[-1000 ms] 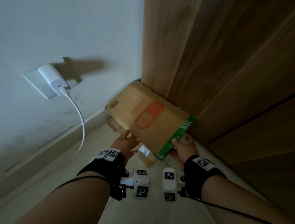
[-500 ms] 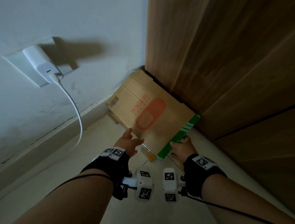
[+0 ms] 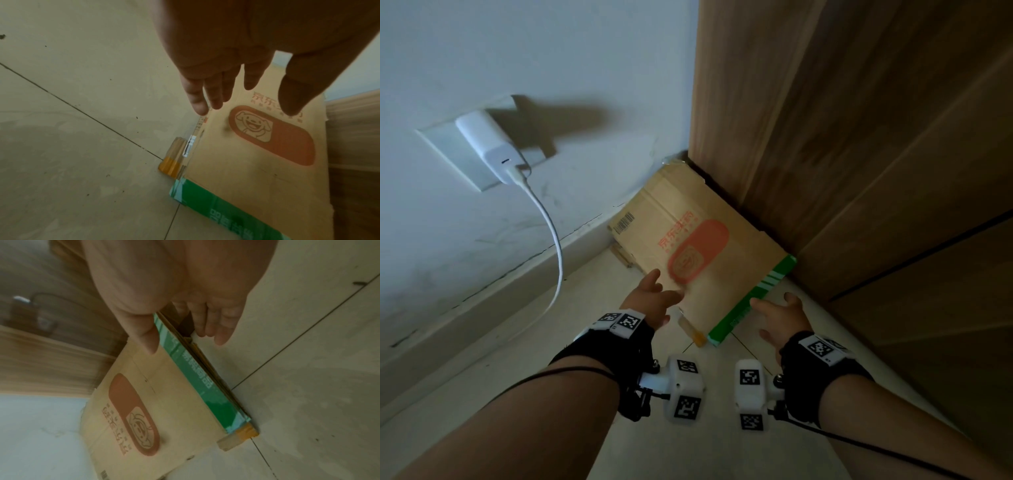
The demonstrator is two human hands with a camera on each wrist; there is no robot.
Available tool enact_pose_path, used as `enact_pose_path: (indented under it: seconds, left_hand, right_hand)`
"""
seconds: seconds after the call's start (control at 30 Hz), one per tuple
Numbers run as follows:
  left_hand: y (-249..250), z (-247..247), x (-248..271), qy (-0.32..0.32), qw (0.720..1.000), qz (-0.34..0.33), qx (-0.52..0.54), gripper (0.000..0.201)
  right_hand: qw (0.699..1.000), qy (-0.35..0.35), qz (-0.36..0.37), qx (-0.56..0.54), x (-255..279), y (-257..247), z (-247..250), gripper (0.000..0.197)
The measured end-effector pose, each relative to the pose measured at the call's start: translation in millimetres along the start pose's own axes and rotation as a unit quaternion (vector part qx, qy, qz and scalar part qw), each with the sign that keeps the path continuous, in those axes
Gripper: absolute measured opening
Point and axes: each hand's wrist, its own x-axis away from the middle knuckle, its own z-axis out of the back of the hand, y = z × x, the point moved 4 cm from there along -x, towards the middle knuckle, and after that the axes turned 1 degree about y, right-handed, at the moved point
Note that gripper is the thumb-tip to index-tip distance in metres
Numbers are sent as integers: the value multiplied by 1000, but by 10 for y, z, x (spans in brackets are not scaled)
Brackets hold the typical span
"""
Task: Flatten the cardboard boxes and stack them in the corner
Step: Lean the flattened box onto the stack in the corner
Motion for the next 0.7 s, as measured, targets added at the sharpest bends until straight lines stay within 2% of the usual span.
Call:
enact_pose_path:
  seconds: [0.13, 0.3, 0.47, 0.57, 0.7]
  left_hand:
    - [178, 31, 195, -9, 999, -24, -31, 71]
    - [257, -2, 396, -18, 999, -30, 25, 73]
    - [57, 14, 420, -22, 1000, -21, 5, 72]
    - [-71, 103, 366, -9, 1000, -11, 2, 67]
    - [-204, 269, 205, 14, 1000, 19, 15, 70]
  right_hand:
    - [1000, 11, 17, -12, 174, -207, 141, 89]
    - [999, -15, 43, -13, 369, -372, 208, 90]
    - [998, -57, 30, 0, 396, -239, 79, 91]
    - [998, -60, 14, 13, 358, -70, 12, 87]
    - [997, -47, -10, 55, 281, 91, -76, 83]
